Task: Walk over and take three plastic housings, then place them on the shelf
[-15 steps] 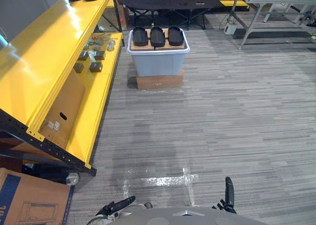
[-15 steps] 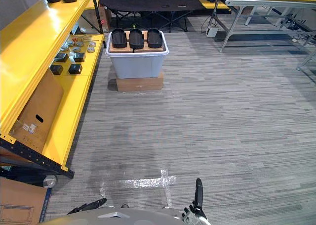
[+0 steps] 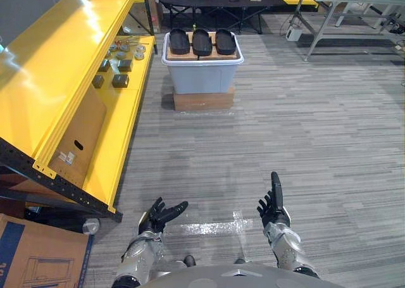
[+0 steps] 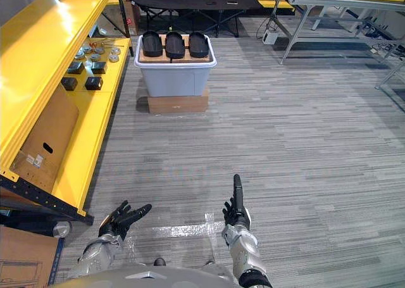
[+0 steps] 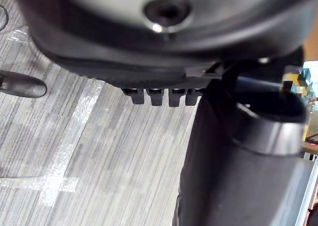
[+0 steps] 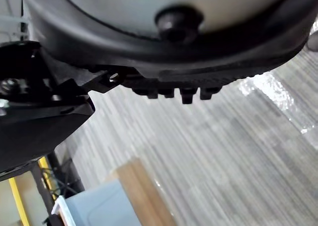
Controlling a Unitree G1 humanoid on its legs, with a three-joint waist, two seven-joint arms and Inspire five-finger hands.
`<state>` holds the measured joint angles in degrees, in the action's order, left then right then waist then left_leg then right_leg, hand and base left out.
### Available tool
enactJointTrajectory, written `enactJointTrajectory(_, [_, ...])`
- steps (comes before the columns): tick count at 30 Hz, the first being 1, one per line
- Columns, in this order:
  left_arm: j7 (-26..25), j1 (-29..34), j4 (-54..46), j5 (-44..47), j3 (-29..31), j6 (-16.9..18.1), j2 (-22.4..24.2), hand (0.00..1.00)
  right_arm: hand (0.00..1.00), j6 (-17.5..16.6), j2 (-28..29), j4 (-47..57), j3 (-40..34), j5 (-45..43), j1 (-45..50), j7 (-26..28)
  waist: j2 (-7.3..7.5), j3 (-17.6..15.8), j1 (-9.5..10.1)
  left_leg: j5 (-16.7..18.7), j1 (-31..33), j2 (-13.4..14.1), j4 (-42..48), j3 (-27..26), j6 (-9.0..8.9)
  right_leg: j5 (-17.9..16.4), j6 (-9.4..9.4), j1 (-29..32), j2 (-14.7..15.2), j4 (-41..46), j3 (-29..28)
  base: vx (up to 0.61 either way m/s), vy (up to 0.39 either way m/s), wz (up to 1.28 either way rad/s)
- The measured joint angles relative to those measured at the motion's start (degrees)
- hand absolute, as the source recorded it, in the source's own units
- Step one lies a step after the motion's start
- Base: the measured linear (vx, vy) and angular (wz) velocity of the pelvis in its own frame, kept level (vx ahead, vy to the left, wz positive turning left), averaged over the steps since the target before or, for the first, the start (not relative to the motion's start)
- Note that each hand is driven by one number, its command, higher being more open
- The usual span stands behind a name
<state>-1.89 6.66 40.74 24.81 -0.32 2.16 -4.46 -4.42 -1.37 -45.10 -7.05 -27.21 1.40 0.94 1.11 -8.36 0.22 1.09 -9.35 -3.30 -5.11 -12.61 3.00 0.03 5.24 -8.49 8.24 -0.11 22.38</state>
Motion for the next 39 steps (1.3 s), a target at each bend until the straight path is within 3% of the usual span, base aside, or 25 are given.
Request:
enactJointTrajectory(8, [-3.2, 1.1, -6.8, 0.3, -1.5, 6.9, 0.1, 1.00, 1.00, -0.1, 1.0, 0.4, 1.0, -0.1, 1.4, 0.0, 0.20, -0.1, -0.36, -0.2, -0.1, -0.1, 0.0, 0.8, 0.06, 0.0, 0.00, -0.5, 0.1, 0.0, 1.0, -0.02, -0.003, 0.06])
enactJointTrajectory(19, [0.8, 4.4, -9.9, 14.0, -1.2, 6.3, 0.3, 1.00, 1.00, -0.3, 1.6, 1.1, 3.3, 6.6, 3.0, -2.0, 1.02, -1.1, -0.03, 0.4, 0.0, -0.3, 0.0, 0.9, 0.80, 0.0, 0.12, 1.1, 1.1, 4.0, 1.1, -0.03, 0.019, 0.01])
enactJointTrajectory(22, [2.3, 5.1, -12.6, 13.9, -1.0, 4.7, 1.4, 1.00, 1.00, -0.6, 1.4, 3.4, 3.2, 6.6, 5.3, -2.8, 0.06, -1.6, -0.12, 1.1, 0.0, 0.3, 0.0, 2.0, 2.14, 0.1, 0.08, 5.5, 2.6, 14.0, 1.1, -0.02, 0.110, 0.19])
enactJointTrajectory(25, [4.6, 5.7, -16.6, 13.9, -0.8, 3.7, 2.1, 1.00, 1.00, -0.9, 1.5, 4.5, 3.3, 6.8, 7.5, -2.9, -0.47, -2.2, 0.50, 2.2, 1.2, 0.9, 2.3, 2.4, 3.61, 1.6, -2.97, 13.2, 5.8, 29.1, 1.0, 0.03, 0.116, 0.07])
enactJointTrajectory(26, [5.2, 5.7, -17.3, 13.9, -0.7, 3.5, 1.9, 1.00, 1.00, -0.9, 1.4, 4.5, 3.3, 6.8, 7.7, -3.0, -0.21, -2.4, 0.35, 2.7, 1.0, 0.9, 3.4, 2.8, 3.51, 0.9, -3.35, 15.4, 6.1, 33.1, 0.9, 0.11, 0.108, 0.07])
enactJointTrajectory(27, [5.4, 5.6, -18.5, 13.9, -0.5, 2.7, 1.7, 1.00, 1.00, -0.9, 1.1, 5.0, 3.2, 6.8, 8.3, -3.1, -0.32, -2.5, 0.00, 3.8, 1.3, 1.2, 5.4, 3.5, 3.43, -2.3, -3.29, 16.7, 5.1, 35.3, -0.4, 0.13, 0.102, 0.15])
enactJointTrajectory(30, [6.1, 4.6, -18.7, 13.9, -0.7, 2.0, 1.6, 1.00, 1.00, -1.1, 0.9, 5.9, 2.8, 6.8, 9.0, -3.1, -0.57, -2.6, -0.63, 4.8, 1.4, 1.8, 7.0, 5.1, 3.01, -5.6, -2.42, 17.1, 0.9, 28.5, -2.0, 0.18, 0.064, 0.29])
enactJointTrajectory(31, [6.2, 4.2, -18.7, 13.7, -0.7, 1.1, 1.4, 1.00, 1.00, -1.1, 0.9, 5.9, 2.9, 6.8, 9.0, -3.0, -0.39, -2.8, -0.42, 5.2, 1.0, 2.0, 7.0, 5.4, 2.49, -4.9, -1.77, 17.9, -1.5, 21.6, -2.2, 0.20, 0.024, 0.15])
enactJointTrajectory(33, [6.2, 4.6, -18.6, 12.5, -0.7, 0.4, 1.3, 1.00, 1.00, -1.2, 0.9, 6.0, 3.1, 6.8, 8.9, -3.0, 0.31, -3.4, -0.28, 5.8, -0.1, 1.7, 7.5, 5.3, 1.93, -2.6, 0.90, 18.8, -2.8, 14.1, -2.1, 0.26, -0.032, 0.13])
enactJointTrajectory(35, [6.2, 5.6, -17.6, 11.7, -0.7, 0.1, 1.2, 1.00, 1.00, -1.2, 1.0, 6.1, 3.2, 7.4, 9.0, -3.0, 1.39, -4.1, 0.14, 7.8, -1.7, 0.8, 8.8, 5.0, 0.64, -0.7, 0.95, 19.9, -2.0, 11.6, -2.4, 0.28, -0.084, 0.03])
enactJointTrajectory(37, [6.2, 7.1, -15.6, 10.3, -0.8, 0.1, 1.1, 1.00, 1.00, -1.2, 1.1, 6.2, 3.3, 8.8, 9.4, -3.0, 1.56, -4.1, 0.40, 11.6, -3.2, 0.7, 11.0, 4.9, -0.31, -0.3, -0.27, 20.3, -1.8, 11.9, -3.4, 0.25, -0.120, -0.03])
enactJointTrajectory(38, [6.1, 7.7, -14.3, 10.3, -1.1, 0.1, 1.0, 1.00, 1.00, -1.2, 1.0, 7.1, 3.3, 8.7, 10.0, -2.9, 1.65, -3.8, 0.69, 15.2, -3.1, 0.9, 13.9, 4.9, -0.26, -1.5, -2.56, 20.9, -1.8, 14.4, -4.8, 0.30, -0.182, -0.03])
enactJointTrajectory(39, [5.9, 7.7, -12.9, 10.3, -1.7, 0.1, 1.1, 1.00, 1.00, -1.2, 0.7, 8.6, 3.2, 8.7, 10.6, -2.6, 1.36, -3.5, 1.05, 18.4, -2.7, 1.5, 16.9, 4.7, -0.61, -3.2, -6.55, 21.5, -1.5, 18.2, -5.4, 0.32, -0.201, -0.01])
